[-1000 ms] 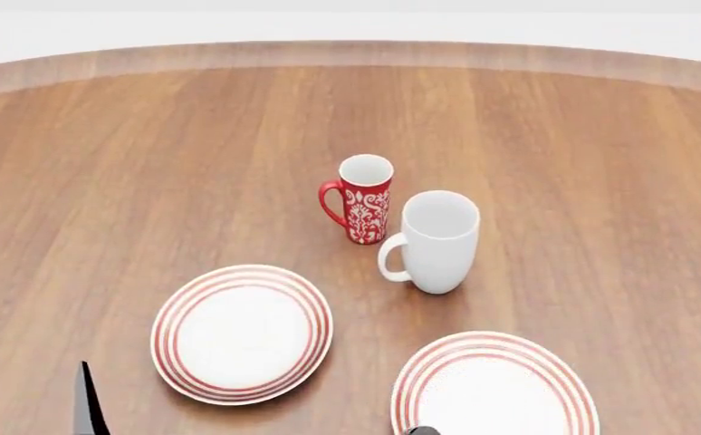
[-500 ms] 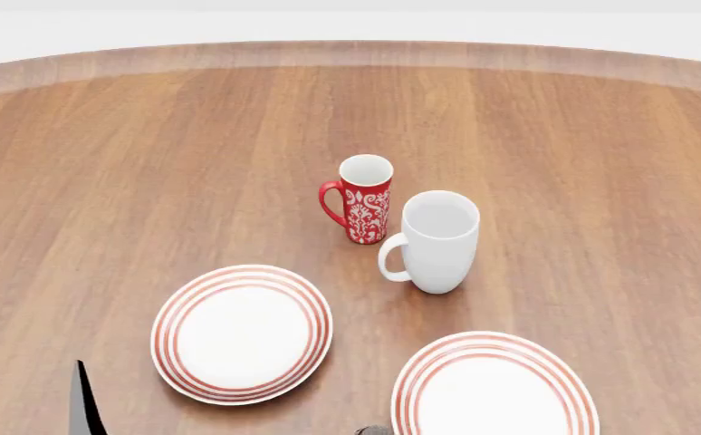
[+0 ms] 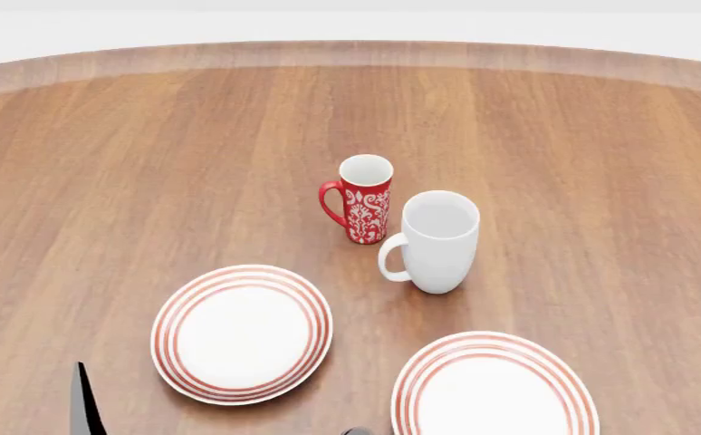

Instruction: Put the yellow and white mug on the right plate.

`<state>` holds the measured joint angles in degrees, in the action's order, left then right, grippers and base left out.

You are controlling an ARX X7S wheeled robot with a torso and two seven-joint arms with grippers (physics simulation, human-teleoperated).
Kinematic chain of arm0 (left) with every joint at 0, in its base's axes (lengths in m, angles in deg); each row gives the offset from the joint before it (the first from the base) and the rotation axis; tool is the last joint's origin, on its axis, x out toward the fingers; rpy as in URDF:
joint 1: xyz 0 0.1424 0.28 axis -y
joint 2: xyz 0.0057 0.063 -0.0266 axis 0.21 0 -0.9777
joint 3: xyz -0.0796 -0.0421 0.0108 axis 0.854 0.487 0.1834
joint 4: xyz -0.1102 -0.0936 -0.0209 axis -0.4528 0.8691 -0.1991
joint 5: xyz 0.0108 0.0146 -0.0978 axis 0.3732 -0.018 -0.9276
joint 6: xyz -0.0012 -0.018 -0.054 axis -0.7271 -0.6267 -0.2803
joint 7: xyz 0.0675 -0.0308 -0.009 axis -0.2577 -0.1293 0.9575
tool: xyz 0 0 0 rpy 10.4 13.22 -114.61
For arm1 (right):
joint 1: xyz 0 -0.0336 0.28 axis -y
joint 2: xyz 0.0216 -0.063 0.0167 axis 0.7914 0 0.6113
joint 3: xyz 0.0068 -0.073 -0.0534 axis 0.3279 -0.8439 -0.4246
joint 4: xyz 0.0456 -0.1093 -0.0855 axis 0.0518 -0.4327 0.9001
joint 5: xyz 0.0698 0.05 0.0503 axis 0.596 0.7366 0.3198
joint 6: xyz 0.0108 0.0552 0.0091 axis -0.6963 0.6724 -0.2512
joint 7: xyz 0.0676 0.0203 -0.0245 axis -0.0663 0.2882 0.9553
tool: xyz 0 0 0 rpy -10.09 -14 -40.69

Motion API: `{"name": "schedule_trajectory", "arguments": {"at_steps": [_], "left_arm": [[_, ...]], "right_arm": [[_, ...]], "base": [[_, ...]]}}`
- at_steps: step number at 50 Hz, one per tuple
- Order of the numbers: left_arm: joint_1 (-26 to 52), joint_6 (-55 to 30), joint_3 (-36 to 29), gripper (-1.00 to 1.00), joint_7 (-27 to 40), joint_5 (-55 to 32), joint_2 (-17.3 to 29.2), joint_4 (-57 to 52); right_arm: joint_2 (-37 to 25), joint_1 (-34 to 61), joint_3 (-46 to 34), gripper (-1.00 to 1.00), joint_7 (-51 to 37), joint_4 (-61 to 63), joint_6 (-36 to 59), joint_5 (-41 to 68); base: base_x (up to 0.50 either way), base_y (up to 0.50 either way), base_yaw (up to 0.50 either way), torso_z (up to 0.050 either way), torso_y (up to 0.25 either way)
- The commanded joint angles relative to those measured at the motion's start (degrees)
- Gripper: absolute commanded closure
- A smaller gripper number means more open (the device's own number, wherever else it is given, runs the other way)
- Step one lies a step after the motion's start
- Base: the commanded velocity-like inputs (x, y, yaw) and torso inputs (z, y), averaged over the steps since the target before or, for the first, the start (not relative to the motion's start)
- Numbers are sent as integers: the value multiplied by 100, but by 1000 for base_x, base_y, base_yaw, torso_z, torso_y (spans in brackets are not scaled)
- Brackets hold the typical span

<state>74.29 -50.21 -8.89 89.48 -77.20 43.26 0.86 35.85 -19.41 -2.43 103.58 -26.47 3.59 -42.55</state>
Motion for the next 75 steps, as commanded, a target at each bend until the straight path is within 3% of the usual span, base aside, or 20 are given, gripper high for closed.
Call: {"name": "schedule_trajectory", "arguments": {"at_steps": [1, 69, 70, 75], "left_arm": [[-5, 0, -29, -100, 29, -12, 24, -10], [120, 341, -178, -100, 231, -76, 104, 461], [119, 340, -181, -100, 233, -76, 106, 460], [108, 321, -196, -100, 235, -88, 119, 435]], "right_arm": [[106, -59, -189, -100, -25, -180, -105, -103], [951, 278, -559, -100, -178, -2299, -1145, -410], [950, 270, -561, 100, -169, -2292, -1171, -402], [1007, 234, -563, 100, -199, -2421, -1296, -394]], "base": [[0, 0, 0, 0, 0], [0, 0, 0, 0, 0], [0, 0, 0, 0, 0], [0, 0, 0, 0, 0]]}}
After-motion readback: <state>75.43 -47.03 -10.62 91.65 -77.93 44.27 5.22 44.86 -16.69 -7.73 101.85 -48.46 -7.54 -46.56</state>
